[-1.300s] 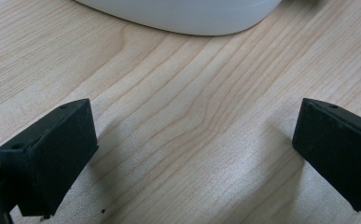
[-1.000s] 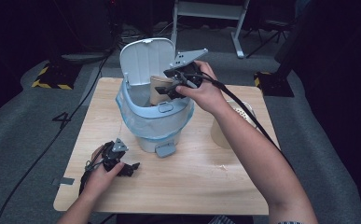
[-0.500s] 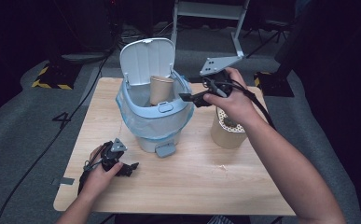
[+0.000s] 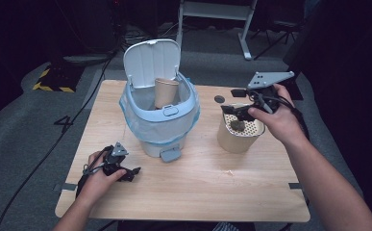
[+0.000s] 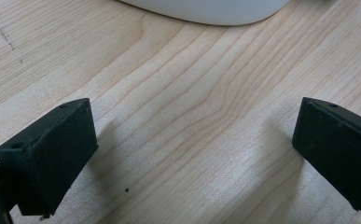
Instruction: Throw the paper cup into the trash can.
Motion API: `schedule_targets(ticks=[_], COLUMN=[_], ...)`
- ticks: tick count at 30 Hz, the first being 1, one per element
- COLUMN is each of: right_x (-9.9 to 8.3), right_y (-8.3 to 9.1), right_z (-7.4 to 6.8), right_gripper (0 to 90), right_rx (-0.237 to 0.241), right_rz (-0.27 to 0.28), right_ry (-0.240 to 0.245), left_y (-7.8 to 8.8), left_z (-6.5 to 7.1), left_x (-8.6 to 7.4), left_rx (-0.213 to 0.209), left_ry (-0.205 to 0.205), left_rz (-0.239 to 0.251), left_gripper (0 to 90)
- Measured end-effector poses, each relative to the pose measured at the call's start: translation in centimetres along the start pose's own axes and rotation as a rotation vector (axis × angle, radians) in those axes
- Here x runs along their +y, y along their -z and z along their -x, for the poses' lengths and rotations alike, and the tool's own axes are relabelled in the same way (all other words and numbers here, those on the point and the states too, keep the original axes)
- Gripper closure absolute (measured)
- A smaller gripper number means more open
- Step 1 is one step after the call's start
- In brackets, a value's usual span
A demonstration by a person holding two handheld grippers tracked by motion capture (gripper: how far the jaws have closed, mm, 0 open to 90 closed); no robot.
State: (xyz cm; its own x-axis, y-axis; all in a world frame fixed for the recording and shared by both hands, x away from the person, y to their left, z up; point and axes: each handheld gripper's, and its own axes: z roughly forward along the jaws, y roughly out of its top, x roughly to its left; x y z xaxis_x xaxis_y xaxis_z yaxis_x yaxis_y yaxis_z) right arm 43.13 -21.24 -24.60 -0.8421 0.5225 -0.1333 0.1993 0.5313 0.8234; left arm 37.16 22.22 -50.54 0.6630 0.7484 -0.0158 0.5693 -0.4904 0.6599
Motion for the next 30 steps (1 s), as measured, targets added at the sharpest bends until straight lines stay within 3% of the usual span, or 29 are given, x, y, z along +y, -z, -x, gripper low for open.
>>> schedule_targets(ticks=[6,12,16,30], right_x=[-3.2,-6.2,-7.7,-15.9], right_y=[2.2,3.3,3.6,4.4], right_z=[1.1,1.4,1.4,1.0], right_gripper=[31.6,29.7,29.1,28.1], right_rx=[-0.039,-0.064,-0.084,-0.13], right_rz=[-0.006,-0.016,-0.024,-0.055], right_ry=[-0.068,-0.093,-0.1,-0.209], left_y=[0.1,0.6,0.8,0.7], left_z=[0.0,-0.4,-0.5,-0.7], left_x=[-0.1,-0.6,-0.8,-0.7], left_rx=[-0.007,-0.007,0.009,0.009], left_ry=[0.001,0.015,0.019,0.019], left_rz=[0.001,0.02,0.029,0.024], left_gripper=[0.3,7.2,9.7,9.1])
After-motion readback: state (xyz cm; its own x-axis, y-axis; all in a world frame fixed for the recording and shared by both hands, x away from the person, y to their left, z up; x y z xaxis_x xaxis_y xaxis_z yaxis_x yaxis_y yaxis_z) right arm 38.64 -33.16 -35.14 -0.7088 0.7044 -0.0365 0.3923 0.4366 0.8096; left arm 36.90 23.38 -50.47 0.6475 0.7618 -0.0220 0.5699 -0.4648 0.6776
